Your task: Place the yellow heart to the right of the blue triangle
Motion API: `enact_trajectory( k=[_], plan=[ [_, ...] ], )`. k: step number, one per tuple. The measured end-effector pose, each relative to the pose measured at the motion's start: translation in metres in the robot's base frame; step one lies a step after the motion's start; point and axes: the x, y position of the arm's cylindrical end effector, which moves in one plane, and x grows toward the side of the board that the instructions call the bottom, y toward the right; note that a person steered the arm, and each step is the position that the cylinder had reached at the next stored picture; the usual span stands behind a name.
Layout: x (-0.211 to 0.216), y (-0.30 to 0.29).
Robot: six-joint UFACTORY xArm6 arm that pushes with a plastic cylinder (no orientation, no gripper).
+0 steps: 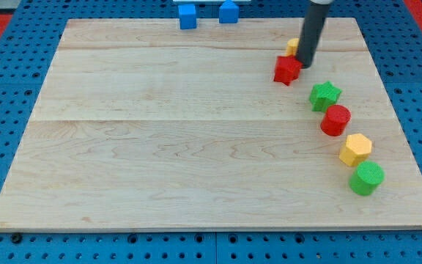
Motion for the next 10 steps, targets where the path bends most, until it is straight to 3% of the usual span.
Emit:
enact_trajectory(
  k=[1, 2, 5, 6, 7, 8, 9, 10],
  plan=[
    [-0.011, -0.012],
    [0.002, 0.037],
    [-0.061, 0.017],
    [-0.014, 0.014],
    [-0.024, -0.023],
    [-0.064, -0.027],
    [-0.071, 0.0],
    [-0.05, 0.022]
  ],
)
